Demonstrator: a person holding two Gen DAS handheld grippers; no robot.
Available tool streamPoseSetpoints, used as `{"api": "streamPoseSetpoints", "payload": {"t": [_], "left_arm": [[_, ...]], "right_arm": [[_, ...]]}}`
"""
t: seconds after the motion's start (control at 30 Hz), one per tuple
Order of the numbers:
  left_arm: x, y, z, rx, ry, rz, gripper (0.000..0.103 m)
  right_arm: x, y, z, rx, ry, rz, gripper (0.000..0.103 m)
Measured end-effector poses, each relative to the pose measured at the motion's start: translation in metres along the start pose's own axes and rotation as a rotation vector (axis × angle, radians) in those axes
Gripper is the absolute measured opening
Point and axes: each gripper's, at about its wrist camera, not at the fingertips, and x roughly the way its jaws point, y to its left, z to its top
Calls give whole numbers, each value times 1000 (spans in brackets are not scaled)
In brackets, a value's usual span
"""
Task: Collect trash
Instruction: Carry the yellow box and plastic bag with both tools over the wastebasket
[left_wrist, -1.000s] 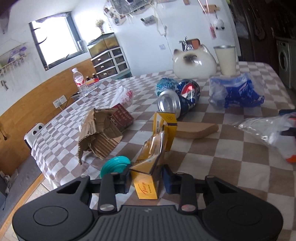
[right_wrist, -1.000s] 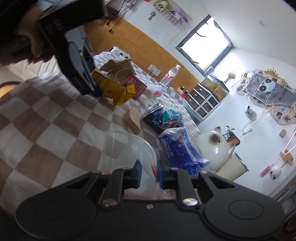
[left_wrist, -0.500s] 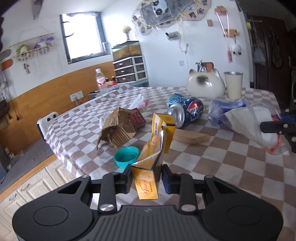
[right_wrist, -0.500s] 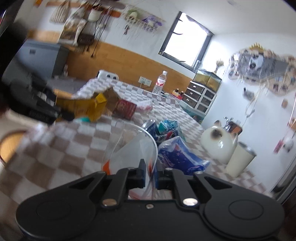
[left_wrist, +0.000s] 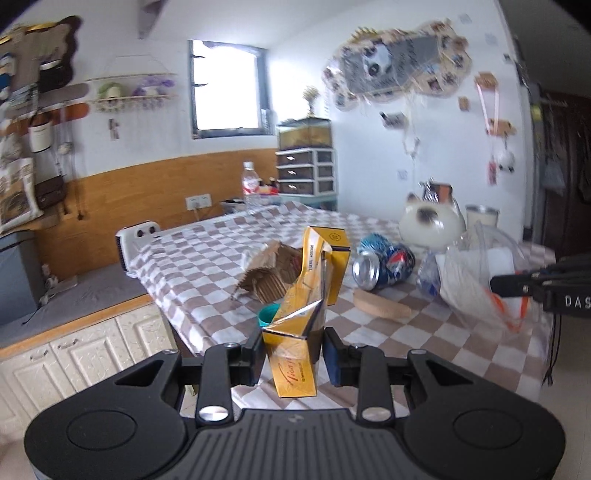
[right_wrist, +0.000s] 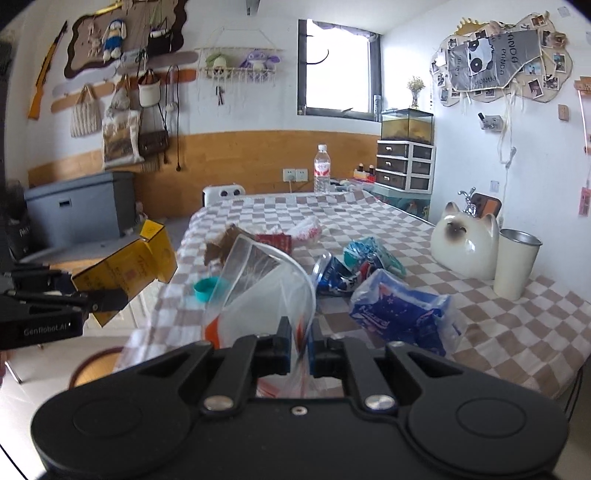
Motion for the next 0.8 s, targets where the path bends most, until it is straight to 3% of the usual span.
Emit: {"api": "streamPoseSetpoints", "payload": {"t": [0.3, 0.47, 0.8], "left_arm": [[-33, 11, 0, -122, -34, 52, 34], [-51, 22, 2, -127, -60, 100, 34], [-75, 74, -10, -188, -59, 250, 34]], "right_arm": [[-9, 20, 11, -1, -45, 53, 8], [-8, 39, 16, -12, -62, 90, 9], [14, 94, 27, -59, -61, 202, 9]]}}
